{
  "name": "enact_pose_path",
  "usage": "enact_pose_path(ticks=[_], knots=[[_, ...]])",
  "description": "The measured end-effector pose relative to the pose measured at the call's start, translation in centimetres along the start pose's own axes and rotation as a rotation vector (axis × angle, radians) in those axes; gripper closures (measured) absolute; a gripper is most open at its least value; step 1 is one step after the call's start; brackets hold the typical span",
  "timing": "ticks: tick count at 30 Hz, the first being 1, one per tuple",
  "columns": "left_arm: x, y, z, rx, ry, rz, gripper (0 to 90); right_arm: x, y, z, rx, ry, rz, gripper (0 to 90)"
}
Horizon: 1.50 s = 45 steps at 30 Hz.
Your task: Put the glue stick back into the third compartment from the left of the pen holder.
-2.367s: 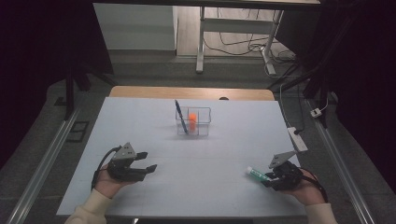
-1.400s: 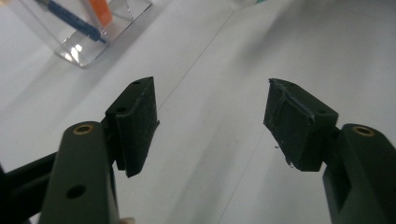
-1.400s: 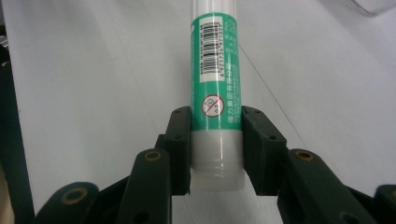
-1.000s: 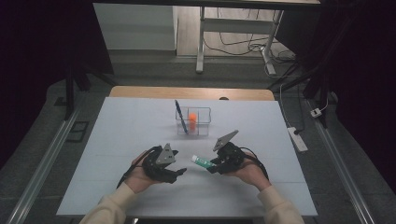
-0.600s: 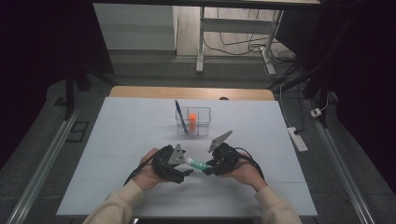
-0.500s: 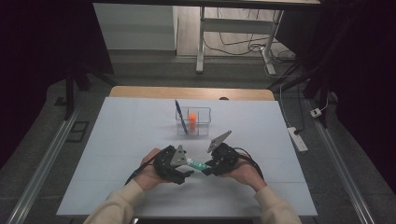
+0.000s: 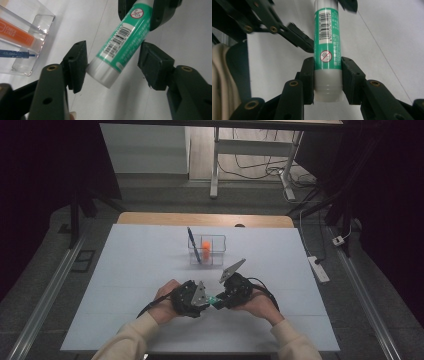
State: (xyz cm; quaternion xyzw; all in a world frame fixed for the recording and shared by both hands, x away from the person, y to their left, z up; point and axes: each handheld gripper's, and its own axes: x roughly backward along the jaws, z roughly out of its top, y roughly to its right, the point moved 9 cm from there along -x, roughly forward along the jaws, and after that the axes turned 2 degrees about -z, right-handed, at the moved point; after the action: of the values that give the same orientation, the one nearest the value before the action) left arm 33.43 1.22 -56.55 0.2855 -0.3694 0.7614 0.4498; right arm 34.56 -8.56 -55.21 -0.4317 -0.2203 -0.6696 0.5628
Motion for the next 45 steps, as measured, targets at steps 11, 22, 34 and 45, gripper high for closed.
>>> enact_pose_path(ticks=[11, 22, 34, 45], knots=[[-0.7, 0.9, -1.0, -0.04, -0.059, -0.086, 63.3, 1.0, 0.2, 0.7, -0.031, 0.087, 0.006, 61.9], [-0.1, -0.5, -1.2, 0.065, 0.0, -0.065, 65.7, 3.0, 1.1, 2.4, -0.056, 0.31, -0.086, 45.1], [0.9, -2.1, -1.3, 0.182, 0.083, -0.026, 65.8, 5.3, 2.6, 1.7, -0.112, 0.475, -0.183, 38.0], [1.3, -2.0, -0.1, 0.207, 0.173, -0.036, 65.7, 4.0, 2.8, 1.3, -0.177, 0.5, -0.145, 36.6]])
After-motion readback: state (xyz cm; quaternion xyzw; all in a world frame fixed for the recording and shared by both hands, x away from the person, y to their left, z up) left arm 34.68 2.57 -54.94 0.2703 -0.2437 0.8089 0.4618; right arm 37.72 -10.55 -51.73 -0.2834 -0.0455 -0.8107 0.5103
